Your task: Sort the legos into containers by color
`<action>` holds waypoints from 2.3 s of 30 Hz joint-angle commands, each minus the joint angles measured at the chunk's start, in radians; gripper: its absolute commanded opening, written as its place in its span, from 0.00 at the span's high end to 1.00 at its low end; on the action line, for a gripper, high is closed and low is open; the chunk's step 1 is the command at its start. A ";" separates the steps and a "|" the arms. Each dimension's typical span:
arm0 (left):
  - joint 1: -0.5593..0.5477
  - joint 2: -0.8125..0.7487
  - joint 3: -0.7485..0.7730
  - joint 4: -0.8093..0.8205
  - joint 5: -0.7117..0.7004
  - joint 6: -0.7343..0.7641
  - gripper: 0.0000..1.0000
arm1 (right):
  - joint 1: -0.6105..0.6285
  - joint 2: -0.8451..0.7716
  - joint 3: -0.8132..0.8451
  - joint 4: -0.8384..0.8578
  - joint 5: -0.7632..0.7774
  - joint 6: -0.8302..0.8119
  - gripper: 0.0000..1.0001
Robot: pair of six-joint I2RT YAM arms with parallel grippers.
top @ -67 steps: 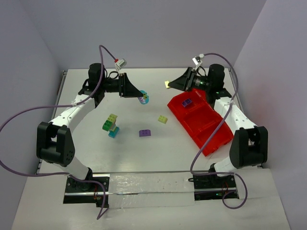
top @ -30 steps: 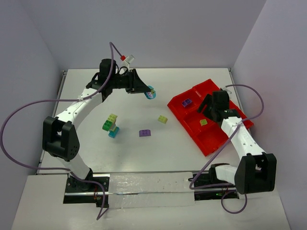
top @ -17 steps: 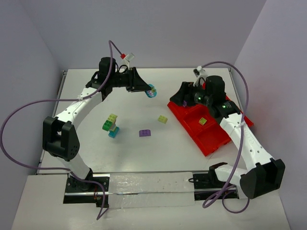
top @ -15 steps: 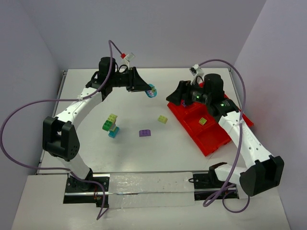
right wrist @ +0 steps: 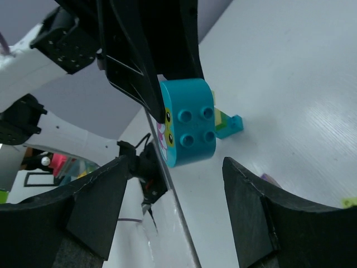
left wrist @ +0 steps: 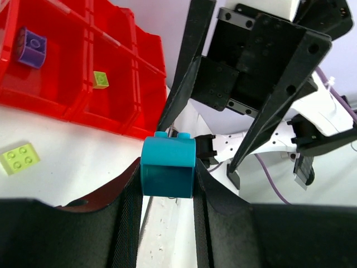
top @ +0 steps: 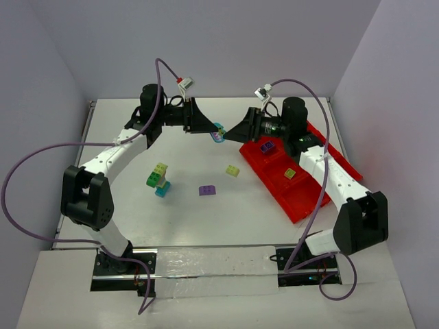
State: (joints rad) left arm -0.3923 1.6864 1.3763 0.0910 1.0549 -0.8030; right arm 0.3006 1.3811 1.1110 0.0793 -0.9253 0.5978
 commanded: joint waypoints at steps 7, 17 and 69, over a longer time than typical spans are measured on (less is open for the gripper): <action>-0.008 -0.045 -0.002 0.146 0.067 -0.051 1.00 | 0.051 0.055 0.051 0.189 -0.084 0.112 0.34; -0.008 -0.048 -0.006 0.136 0.059 -0.034 1.00 | 0.059 0.085 0.024 0.312 -0.105 0.210 0.82; 0.178 -0.226 -0.092 -0.552 -0.745 0.304 0.01 | -0.351 0.428 0.391 -0.553 1.165 -0.109 0.57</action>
State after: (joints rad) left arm -0.2142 1.4666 1.2736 -0.4136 0.3555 -0.5502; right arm -0.0441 1.7840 1.4334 -0.4603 0.2039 0.4995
